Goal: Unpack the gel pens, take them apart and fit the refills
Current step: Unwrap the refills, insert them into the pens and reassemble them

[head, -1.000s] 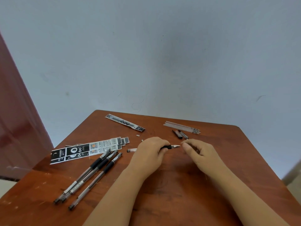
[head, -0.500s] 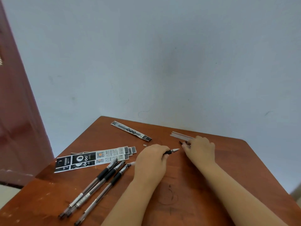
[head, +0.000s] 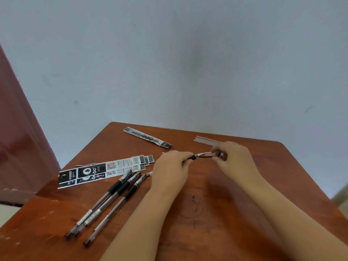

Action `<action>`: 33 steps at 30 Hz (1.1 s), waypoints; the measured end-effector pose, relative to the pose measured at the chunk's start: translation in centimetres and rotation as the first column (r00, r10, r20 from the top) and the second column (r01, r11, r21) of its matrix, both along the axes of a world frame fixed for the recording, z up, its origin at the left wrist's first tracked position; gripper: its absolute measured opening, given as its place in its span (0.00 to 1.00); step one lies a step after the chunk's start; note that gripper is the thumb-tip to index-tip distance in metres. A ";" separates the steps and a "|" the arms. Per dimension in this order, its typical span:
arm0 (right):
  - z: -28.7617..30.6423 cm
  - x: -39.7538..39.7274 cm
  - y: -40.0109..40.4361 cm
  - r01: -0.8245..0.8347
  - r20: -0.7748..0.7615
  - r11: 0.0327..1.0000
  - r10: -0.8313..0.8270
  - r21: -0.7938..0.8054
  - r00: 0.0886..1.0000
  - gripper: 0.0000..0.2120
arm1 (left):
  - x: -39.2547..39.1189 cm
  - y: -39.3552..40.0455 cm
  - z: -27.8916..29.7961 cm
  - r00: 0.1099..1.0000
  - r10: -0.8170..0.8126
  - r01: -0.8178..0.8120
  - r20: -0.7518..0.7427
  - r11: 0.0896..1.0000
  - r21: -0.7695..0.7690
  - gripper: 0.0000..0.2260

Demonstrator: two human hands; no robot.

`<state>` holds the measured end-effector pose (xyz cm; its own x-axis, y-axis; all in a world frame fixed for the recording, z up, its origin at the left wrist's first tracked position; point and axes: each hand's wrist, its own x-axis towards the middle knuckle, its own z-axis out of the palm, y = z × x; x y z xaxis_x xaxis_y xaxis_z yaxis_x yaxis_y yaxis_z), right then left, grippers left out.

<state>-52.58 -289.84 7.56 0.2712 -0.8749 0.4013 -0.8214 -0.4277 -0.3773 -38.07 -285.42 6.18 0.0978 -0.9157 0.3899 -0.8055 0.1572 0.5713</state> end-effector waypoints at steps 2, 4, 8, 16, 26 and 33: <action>0.2 -0.9 1.2 -0.019 0.123 1.000 0.017 0.017 0.992 0.06 | -0.3 0.2 0.1 1.000 -0.019 0.019 -0.004 1.000 -0.014 0.12; -0.1 -1.7 1.8 -0.018 0.282 0.998 0.000 0.062 0.959 0.06 | -0.5 0.4 0.0 0.999 -0.044 0.044 -0.011 0.998 -0.034 0.12; -0.9 -2.7 2.0 -0.046 0.426 0.992 -0.009 0.120 0.905 0.07 | -0.7 0.5 -0.3 0.997 -0.077 0.077 0.012 0.997 -0.029 0.11; -0.7 -3.2 2.2 -0.132 0.403 0.990 0.103 0.044 0.909 0.06 | -1.5 0.7 -0.5 0.988 -0.131 0.139 0.080 0.985 -0.101 0.10; 0.1 -4.0 2.6 -0.266 0.331 0.952 0.203 0.155 0.921 0.08 | -1.7 1.2 -0.2 0.978 -0.210 0.211 0.021 0.972 -0.105 0.09; 0.0 -4.2 2.6 -0.328 0.343 0.925 0.251 0.189 0.905 0.10 | -1.4 1.3 0.0 0.962 -0.273 0.272 -0.014 0.962 -0.012 0.08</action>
<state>-56.78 -287.25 7.57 0.4245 -0.8554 0.2968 -0.5014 -0.4950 -0.7096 -39.49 -284.13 6.17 -0.1489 -0.9045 0.3997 -0.7226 0.3754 0.5804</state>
